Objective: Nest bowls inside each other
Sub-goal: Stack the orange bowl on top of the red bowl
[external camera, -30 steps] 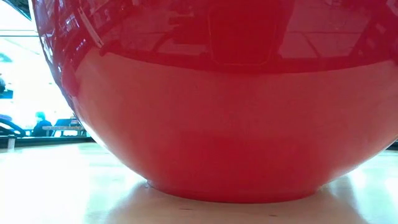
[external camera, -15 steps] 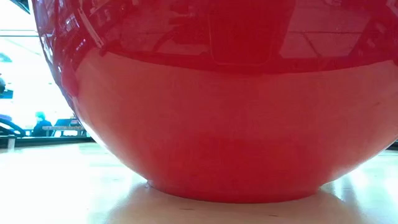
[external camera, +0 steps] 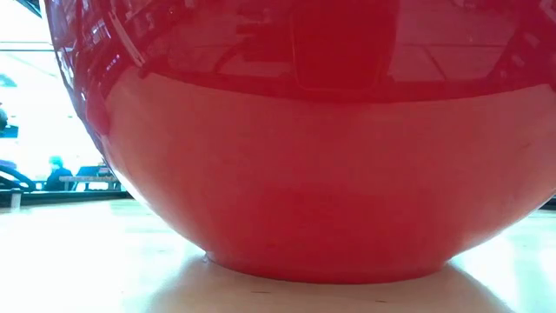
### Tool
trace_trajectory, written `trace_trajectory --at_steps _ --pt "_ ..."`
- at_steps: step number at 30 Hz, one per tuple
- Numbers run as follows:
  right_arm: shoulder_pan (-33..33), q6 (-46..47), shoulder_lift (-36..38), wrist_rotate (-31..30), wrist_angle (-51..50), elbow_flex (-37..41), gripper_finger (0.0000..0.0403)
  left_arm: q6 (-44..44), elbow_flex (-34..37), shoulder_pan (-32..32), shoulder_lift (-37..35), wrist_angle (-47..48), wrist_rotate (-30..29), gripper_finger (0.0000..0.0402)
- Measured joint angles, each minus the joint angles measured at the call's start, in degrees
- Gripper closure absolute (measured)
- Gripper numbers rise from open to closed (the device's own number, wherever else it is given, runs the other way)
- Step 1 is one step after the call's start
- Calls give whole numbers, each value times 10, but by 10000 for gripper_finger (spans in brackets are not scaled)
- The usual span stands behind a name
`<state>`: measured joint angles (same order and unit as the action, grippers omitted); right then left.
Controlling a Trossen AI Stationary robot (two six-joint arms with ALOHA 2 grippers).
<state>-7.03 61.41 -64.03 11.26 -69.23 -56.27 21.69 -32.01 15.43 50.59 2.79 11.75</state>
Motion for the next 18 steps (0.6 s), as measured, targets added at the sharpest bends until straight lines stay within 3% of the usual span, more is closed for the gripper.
trace_trajectory --at_steps 4,10,15,18 --pt "119 83 -28 18 30 0 192 -5 0 -11 0 0 0 237" --pt "250 75 -63 53 27 0 192 0 0 -75 0 -22 -2 237" --pt "317 32 -73 43 12 0 192 19 0 -142 10 -52 -75 237" --pt "342 8 -78 6 -18 0 192 60 -2 -178 20 -89 -131 237"
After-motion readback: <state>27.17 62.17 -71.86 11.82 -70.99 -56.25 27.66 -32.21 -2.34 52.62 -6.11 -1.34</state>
